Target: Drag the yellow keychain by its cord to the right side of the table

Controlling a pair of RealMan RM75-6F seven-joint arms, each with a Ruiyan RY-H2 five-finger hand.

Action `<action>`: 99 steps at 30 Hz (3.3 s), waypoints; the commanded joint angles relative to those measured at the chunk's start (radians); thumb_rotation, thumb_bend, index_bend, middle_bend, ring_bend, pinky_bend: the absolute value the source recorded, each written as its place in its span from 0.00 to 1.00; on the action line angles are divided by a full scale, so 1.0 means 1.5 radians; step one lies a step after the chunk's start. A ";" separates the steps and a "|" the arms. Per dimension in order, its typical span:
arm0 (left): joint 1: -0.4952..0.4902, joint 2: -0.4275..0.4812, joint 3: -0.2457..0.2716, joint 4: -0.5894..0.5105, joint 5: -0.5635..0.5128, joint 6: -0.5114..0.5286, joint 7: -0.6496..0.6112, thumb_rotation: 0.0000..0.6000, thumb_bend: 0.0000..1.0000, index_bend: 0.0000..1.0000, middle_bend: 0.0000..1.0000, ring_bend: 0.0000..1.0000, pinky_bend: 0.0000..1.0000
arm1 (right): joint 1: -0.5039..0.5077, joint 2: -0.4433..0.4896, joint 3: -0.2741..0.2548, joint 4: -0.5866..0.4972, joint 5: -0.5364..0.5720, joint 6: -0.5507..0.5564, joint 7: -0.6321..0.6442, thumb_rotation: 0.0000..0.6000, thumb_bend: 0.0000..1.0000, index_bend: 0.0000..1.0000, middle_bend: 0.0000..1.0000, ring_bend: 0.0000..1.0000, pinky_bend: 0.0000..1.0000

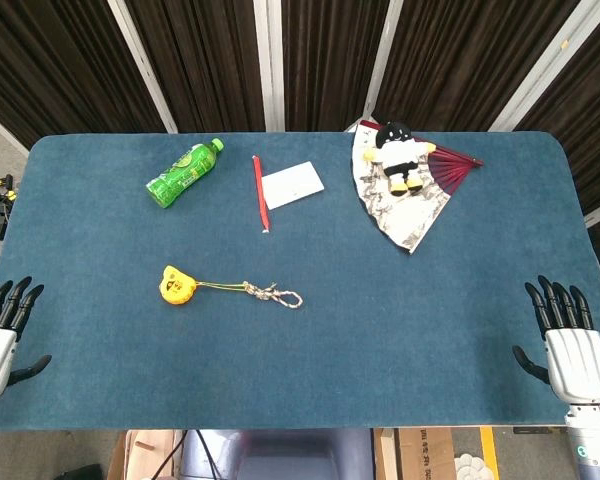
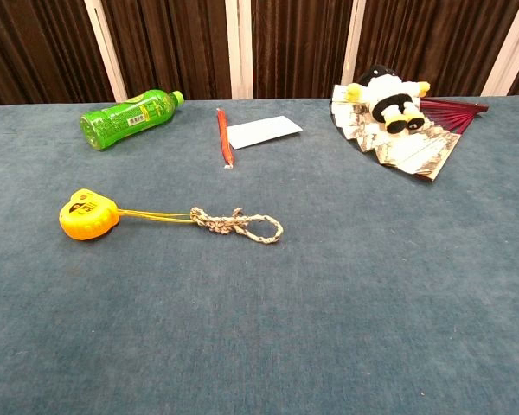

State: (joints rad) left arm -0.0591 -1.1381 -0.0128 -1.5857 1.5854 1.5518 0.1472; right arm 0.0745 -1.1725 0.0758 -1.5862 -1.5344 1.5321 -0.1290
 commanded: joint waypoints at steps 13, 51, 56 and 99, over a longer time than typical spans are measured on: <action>0.003 0.001 0.001 -0.002 0.001 0.005 -0.002 1.00 0.00 0.00 0.00 0.00 0.00 | 0.001 0.006 -0.004 -0.011 -0.003 -0.004 0.000 1.00 0.24 0.00 0.00 0.00 0.00; -0.008 -0.001 -0.006 -0.015 -0.019 -0.019 -0.007 1.00 0.00 0.00 0.00 0.00 0.00 | 0.291 -0.108 0.147 -0.156 0.180 -0.302 -0.090 1.00 0.24 0.28 0.09 0.00 0.00; -0.011 -0.002 -0.009 -0.013 -0.020 -0.020 -0.005 1.00 0.00 0.00 0.00 0.00 0.00 | 0.348 -0.171 0.165 -0.143 0.271 -0.337 -0.140 1.00 0.27 0.32 0.11 0.00 0.00; -0.024 0.001 -0.011 -0.013 -0.047 -0.052 -0.043 1.00 0.00 0.00 0.00 0.00 0.00 | 0.534 -0.484 0.191 0.162 0.533 -0.377 -0.176 1.00 0.34 0.52 0.18 0.00 0.00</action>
State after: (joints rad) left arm -0.0946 -1.1372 -0.0285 -1.6048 1.5150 1.4735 0.0831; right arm 0.8735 -1.8955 0.3606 -1.3475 -0.7389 0.9665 -0.3918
